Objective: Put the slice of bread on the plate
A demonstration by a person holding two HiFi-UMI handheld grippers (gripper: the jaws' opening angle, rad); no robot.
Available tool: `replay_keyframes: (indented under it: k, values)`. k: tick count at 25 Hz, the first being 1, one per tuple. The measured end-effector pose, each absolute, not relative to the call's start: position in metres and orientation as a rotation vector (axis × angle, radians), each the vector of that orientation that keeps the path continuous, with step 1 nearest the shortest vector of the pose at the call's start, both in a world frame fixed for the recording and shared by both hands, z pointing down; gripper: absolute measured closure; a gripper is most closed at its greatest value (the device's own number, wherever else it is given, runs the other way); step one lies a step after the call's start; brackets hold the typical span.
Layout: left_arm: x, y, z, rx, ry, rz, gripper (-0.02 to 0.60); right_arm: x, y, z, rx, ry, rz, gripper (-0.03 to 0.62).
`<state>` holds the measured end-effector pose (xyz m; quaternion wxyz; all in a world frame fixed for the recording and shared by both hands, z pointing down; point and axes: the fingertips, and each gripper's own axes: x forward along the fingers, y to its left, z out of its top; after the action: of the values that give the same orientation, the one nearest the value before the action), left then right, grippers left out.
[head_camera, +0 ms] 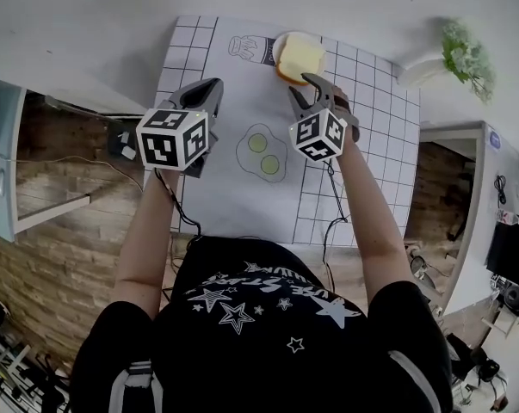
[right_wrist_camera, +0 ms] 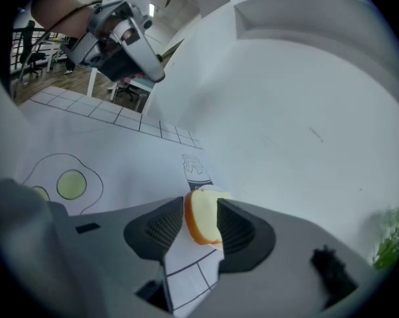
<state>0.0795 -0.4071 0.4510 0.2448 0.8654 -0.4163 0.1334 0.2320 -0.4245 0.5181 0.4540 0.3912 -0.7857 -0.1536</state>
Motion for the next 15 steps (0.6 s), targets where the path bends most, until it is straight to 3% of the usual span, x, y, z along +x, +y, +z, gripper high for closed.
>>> replay_keyframes:
  k: [15]
  values:
    - [0.095, -0.3, 0.371, 2.54, -1.173, 0.292, 0.572, 0.248, -0.298, 0.392, 1.282, -2.155, -0.358, 0.436]
